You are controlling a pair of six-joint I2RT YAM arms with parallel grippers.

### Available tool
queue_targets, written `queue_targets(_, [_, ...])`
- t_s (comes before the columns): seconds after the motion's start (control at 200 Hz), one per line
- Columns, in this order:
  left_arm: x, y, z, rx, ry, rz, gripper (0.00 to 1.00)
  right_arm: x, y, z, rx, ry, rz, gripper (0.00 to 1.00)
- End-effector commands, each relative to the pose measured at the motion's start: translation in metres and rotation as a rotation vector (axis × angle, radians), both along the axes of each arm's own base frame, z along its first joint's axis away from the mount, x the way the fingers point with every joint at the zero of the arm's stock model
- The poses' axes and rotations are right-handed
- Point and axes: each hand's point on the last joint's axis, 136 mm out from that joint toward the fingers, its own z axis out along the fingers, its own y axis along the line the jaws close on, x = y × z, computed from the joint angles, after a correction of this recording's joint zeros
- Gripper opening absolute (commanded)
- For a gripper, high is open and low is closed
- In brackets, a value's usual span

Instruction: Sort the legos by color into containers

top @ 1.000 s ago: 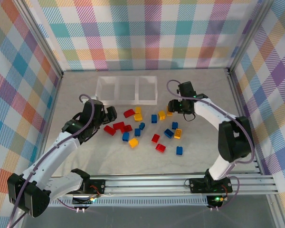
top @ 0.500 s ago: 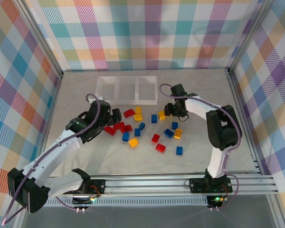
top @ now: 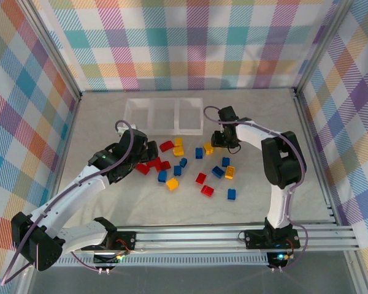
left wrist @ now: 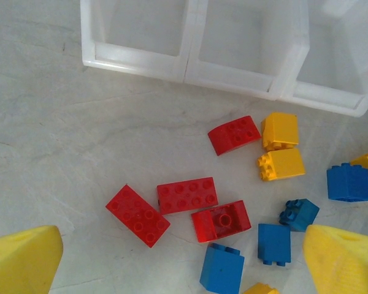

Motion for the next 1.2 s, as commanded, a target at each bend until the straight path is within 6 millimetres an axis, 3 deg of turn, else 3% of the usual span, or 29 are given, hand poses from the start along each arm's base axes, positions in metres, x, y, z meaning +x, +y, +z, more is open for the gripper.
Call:
queue_targets(0.0, [-0.002,0.002,0.007,0.027,-0.005,0.003,1.0,0.002,0.003,-0.003,-0.015,0.017,0.015,0.53])
queue_targets(0.405, [-0.006,0.004,0.008,0.042,-0.008,0.004,1.0,0.027,-0.004,0.005,-0.071,0.011,-0.022,0.62])
queue_targets(0.785, [-0.009,0.007,0.011,0.047,-0.013,0.006,1.0,0.031,-0.008,-0.001,-0.104,0.043,-0.022,0.6])
queue_targets(1.02, [-0.012,0.008,0.013,0.045,-0.003,0.011,1.0,0.034,-0.012,0.002,-0.13,0.031,-0.001,0.41])
queue_targets(1.195, [-0.015,0.009,0.01,0.042,0.013,0.017,1.0,0.037,-0.009,0.026,-0.109,-0.024,0.016,0.33])
